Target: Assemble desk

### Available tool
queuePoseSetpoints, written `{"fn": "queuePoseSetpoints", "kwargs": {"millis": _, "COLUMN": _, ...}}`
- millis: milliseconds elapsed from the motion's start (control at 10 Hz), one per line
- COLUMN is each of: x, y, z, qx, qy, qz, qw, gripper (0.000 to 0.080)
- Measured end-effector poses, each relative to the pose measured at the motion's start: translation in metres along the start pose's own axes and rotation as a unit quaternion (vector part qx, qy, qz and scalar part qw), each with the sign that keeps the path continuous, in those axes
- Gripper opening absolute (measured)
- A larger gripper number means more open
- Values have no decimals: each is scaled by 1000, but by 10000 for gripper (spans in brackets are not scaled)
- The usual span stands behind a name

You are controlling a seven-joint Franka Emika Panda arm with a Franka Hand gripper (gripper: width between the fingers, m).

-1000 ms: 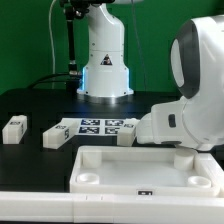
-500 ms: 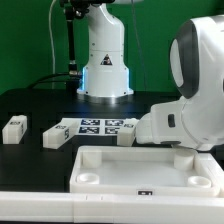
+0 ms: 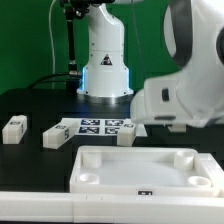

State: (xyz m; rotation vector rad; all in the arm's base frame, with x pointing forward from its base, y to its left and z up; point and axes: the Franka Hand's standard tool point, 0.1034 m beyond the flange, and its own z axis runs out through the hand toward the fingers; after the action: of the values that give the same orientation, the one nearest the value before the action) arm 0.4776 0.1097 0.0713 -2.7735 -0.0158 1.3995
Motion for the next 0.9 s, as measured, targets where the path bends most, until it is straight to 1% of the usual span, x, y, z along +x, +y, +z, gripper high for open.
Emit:
{"fn": "queuePoseSetpoints", "kwargs": {"millis": 100, "x": -1, "y": 1, "z": -7, "qx": 2, "qy": 13, "qz": -2, "qw": 1000, "gripper": 290}}
{"fn": "queuePoseSetpoints", "kwargs": {"millis": 200, "x": 3, "y": -1, "z": -6, "qx": 2, "qy": 23, "qz": -2, "qw": 1000, "gripper": 290}}
{"fn": "queuePoseSetpoints", "kwargs": {"millis": 400, "x": 4, "y": 0, "z": -6, "qx": 2, "qy": 24, "qz": -2, "qw": 1000, "gripper": 290}}
{"fn": "queuePoseSetpoints", "kwargs": {"millis": 500, "x": 12, "y": -1, "z": -11, "qx": 5, "qy": 55, "qz": -4, "qw": 998, "gripper": 290}}
{"fn": "queuePoseSetpoints", "kwargs": {"millis": 600, "x": 13, "y": 3, "z": -24, "qx": 8, "qy": 86, "qz": -17, "qw": 996, "gripper": 290}}
{"fn": "queuePoseSetpoints", "kwargs": {"millis": 700, "x": 9, "y": 9, "z": -43, "qx": 12, "qy": 116, "qz": -24, "qw": 993, "gripper": 290}}
{"fn": "queuePoseSetpoints", "kwargs": {"millis": 900, "x": -7, "y": 10, "z": -82, "qx": 15, "qy": 173, "qz": -23, "qw": 985, "gripper": 290}}
